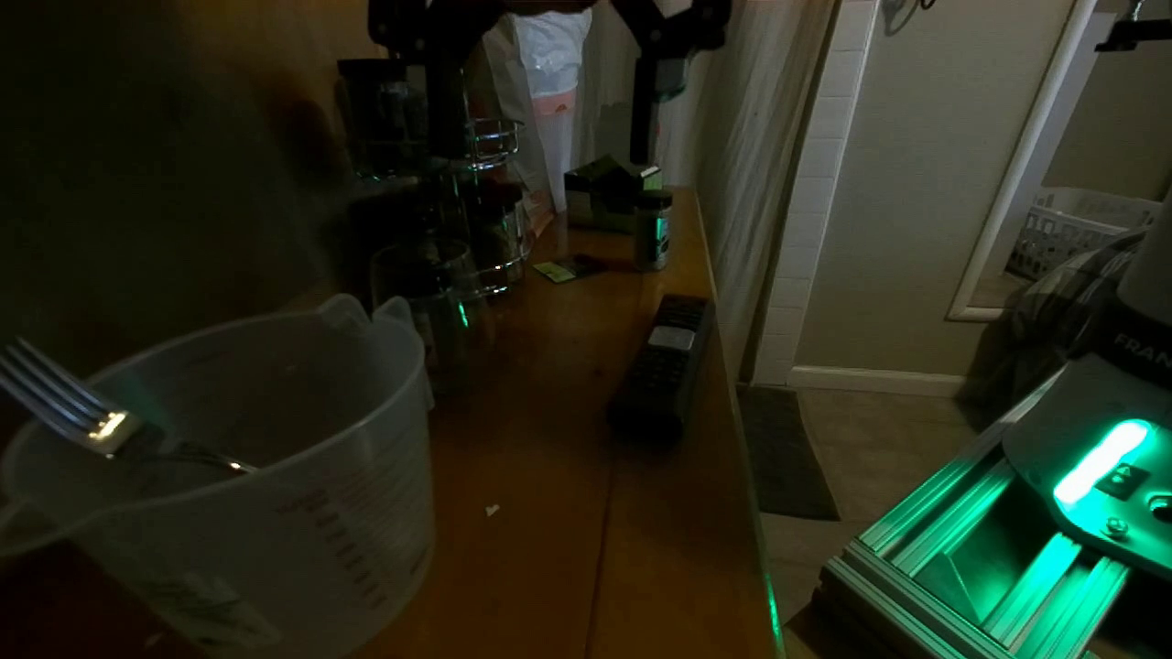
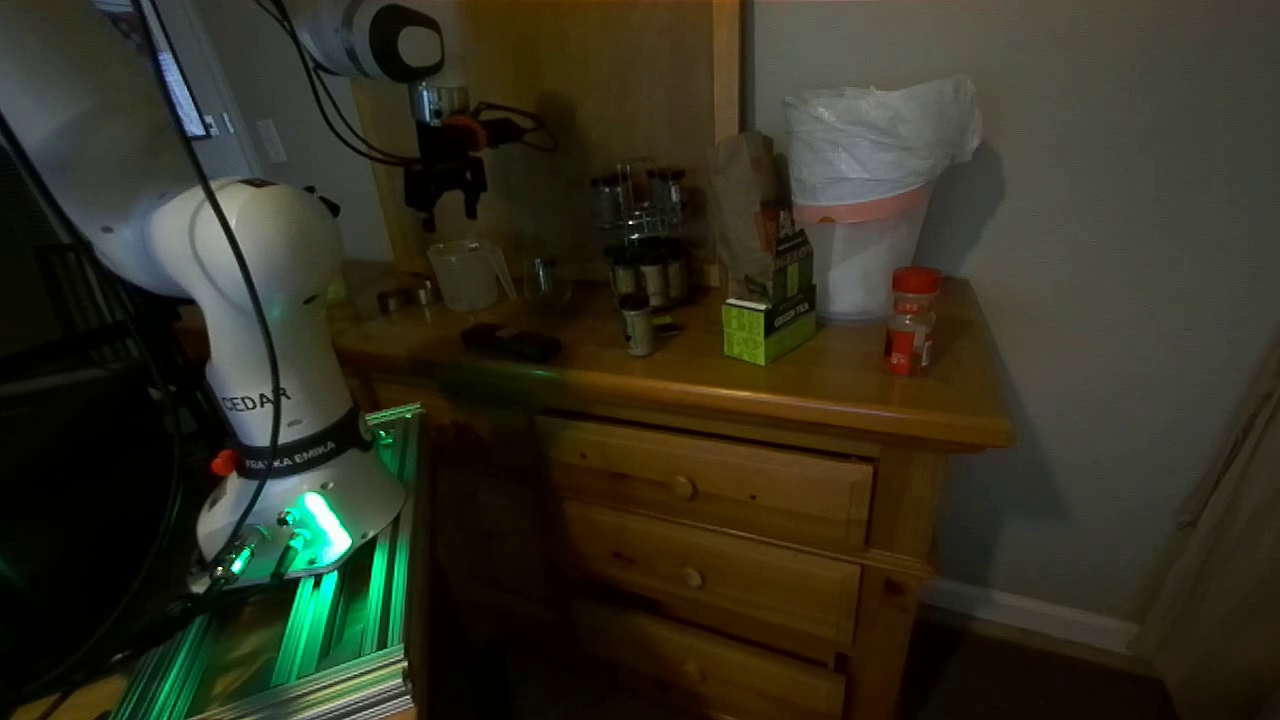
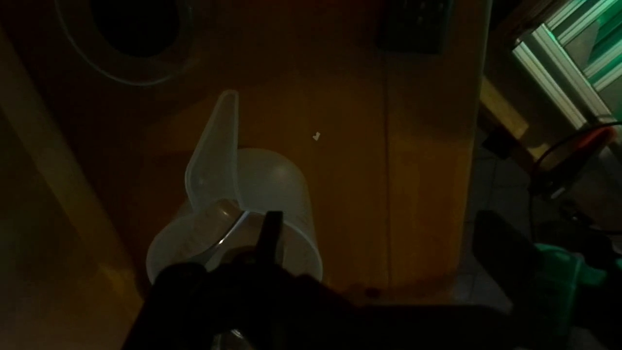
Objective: Pour out the fork from the jar
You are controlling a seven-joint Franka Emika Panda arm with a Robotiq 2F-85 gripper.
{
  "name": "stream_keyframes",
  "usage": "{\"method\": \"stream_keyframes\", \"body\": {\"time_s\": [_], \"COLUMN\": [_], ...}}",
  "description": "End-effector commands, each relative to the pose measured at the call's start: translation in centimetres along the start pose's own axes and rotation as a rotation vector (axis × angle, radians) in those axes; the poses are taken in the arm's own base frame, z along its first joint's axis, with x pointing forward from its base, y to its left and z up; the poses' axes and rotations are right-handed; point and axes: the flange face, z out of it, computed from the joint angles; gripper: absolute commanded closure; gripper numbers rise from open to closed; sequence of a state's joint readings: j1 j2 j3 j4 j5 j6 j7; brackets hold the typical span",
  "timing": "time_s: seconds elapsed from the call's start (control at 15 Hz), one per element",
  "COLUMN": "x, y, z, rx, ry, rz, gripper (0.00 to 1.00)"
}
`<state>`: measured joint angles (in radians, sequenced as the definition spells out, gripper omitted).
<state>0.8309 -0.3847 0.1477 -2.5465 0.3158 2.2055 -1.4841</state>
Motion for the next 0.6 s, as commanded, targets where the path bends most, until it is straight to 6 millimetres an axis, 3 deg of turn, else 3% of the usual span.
{"method": "stream_keyframes", "body": {"time_s": [0.0,0.33,0.53], "x": [1.4,3.5,3.5], "y": [1.6,4.2,6.1], "z": [0.9,2.0,2.6], "rx": [0.005,-0.051,-0.081], "ry": [-0.038,-0.031,-0.03], "rz": [0.014,0.009,-0.021], "gripper": [0.0,0.0,0.0]}}
